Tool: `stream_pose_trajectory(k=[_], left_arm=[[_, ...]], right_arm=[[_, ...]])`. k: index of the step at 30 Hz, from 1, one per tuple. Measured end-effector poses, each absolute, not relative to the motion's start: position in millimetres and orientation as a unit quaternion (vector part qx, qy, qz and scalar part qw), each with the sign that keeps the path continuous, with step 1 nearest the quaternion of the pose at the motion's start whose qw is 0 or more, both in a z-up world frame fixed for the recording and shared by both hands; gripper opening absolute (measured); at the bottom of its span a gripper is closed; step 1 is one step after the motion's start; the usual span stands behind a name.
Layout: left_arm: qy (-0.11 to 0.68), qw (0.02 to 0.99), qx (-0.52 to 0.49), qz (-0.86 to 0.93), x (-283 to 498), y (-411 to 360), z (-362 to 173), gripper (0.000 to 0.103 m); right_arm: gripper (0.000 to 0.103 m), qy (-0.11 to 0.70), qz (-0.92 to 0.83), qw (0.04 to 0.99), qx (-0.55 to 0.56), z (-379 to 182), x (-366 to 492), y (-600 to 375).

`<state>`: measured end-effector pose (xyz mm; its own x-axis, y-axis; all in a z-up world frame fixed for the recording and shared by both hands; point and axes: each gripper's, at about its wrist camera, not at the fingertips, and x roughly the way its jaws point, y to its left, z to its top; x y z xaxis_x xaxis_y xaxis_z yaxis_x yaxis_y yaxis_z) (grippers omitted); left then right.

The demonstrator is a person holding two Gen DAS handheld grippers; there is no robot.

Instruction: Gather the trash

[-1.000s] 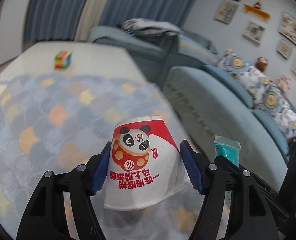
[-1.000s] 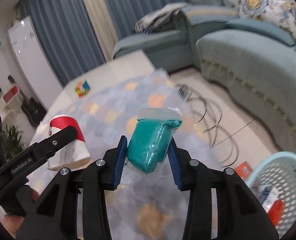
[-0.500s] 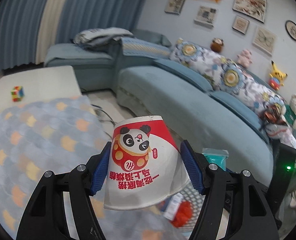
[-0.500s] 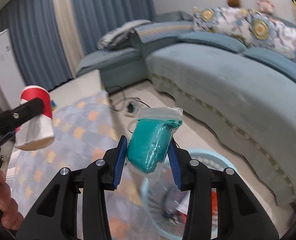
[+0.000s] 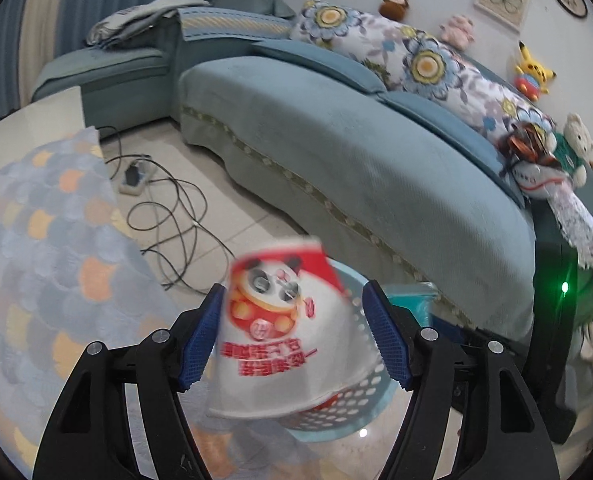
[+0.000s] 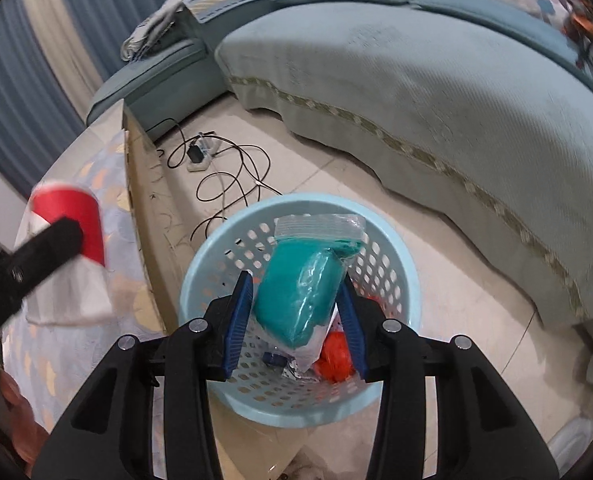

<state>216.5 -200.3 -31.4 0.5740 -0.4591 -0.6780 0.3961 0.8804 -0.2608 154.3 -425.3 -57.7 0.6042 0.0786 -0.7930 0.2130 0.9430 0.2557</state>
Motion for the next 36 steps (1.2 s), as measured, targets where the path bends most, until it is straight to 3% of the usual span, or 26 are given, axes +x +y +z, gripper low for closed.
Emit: stream_pose_trajectory(k=[3,14,17,22,27,36], left_arm=[[0.396,0.883,-0.039,-0.249,212,-202,-32,0.074],[0.363,0.897,-0.024,-0.251,155,-182,12,0.075],[0.347,0.905,-0.034,-0.242,129,-168,29,0.076],[0.318,0.923,-0.052,-0.209,84,-141,50,0.078],[0.284,0.947,-0.065,-0.135,45,-119,51,0.082],[0.235,0.968,-0.070,-0.054,-7,-96,37,0.085]], right_arm=[[0.056,0.437,-0.039,0.881,0.175,-56,149,-431],[0.058,0.398,-0.014,0.902,0.165,-4,110,-412],[0.064,0.383,-0.009,0.910,0.158,17,91,-400],[0.065,0.361,-0.006,0.921,0.145,44,56,-378],[0.078,0.346,-0.003,0.930,0.122,50,25,-353],[0.081,0.254,-0.086,0.962,0.057,49,-37,-325]])
